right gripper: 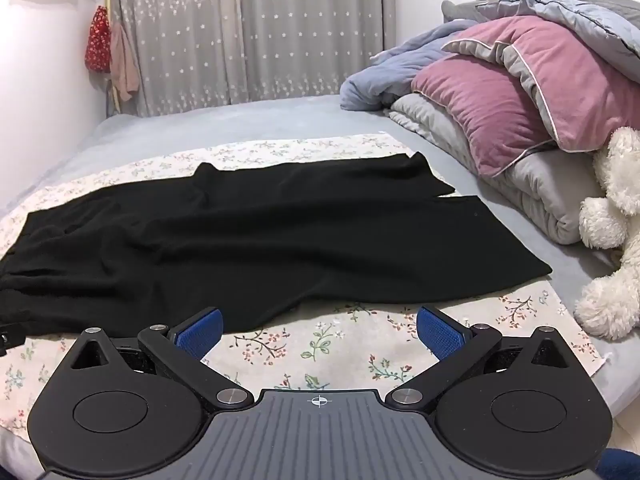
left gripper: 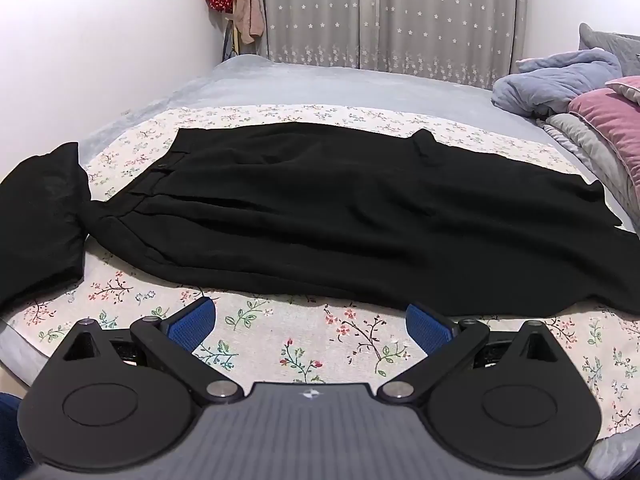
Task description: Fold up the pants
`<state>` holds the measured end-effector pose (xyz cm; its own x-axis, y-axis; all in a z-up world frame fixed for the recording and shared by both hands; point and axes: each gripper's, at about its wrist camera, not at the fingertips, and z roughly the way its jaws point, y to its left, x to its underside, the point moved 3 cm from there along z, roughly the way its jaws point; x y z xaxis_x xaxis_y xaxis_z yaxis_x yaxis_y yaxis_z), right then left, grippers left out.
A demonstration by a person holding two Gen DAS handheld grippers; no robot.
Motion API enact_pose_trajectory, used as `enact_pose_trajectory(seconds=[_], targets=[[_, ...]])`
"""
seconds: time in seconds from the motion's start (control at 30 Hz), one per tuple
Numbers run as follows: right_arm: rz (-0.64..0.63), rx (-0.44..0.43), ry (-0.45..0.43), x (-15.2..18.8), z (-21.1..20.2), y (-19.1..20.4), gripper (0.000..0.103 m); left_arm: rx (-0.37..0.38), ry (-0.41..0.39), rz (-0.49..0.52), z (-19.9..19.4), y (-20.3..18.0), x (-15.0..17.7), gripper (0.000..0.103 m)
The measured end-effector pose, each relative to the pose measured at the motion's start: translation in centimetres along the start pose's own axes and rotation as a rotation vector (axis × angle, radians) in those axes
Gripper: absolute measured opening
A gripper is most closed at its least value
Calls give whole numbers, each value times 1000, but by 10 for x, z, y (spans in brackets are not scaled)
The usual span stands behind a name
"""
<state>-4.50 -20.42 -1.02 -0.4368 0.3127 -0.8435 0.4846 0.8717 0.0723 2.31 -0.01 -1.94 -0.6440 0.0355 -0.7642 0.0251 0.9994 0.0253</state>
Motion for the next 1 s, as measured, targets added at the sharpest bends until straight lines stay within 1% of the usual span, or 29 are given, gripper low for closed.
enact_pose_trajectory(seconds=[0.23, 0.3, 0.5, 0.57, 0.63, 0.73, 0.77, 0.8, 0.83, 0.93, 1.0], targets=[[-9, 24, -2, 4, -4, -3, 103, 14, 3, 4, 3, 5, 1, 103], [-4, 29, -3, 3, -4, -6, 103, 16, 7, 9, 2, -1, 1, 103], [6, 33, -2, 4, -3, -12, 103, 38, 4, -1, 4, -4, 2, 103], [8, 30, -38, 4, -2, -12, 103, 51, 13, -12, 3, -2, 3, 103], [-1, 34, -65, 3, -3, -13, 103, 55, 5, -8, 3, -3, 2, 103], [3, 37, -32, 4, -2, -13, 103, 50, -16, -6, 0, -4, 2, 103], [3, 39, -27, 4, -2, -14, 103, 35, -29, 11, 0, -4, 2, 103], [6, 38, 11, 6, -1, -14, 103, 35, -31, 10, 0, -3, 1, 103], [10, 36, 23, 7, 0, -13, 103, 23, -35, 22, 0, -3, 2, 103], [14, 36, 0, 7, -1, -15, 103, 17, -55, 25, 0, -4, 2, 103], [27, 25, -3, 7, 0, -16, 103, 18, -47, 27, 0, -5, 3, 103]])
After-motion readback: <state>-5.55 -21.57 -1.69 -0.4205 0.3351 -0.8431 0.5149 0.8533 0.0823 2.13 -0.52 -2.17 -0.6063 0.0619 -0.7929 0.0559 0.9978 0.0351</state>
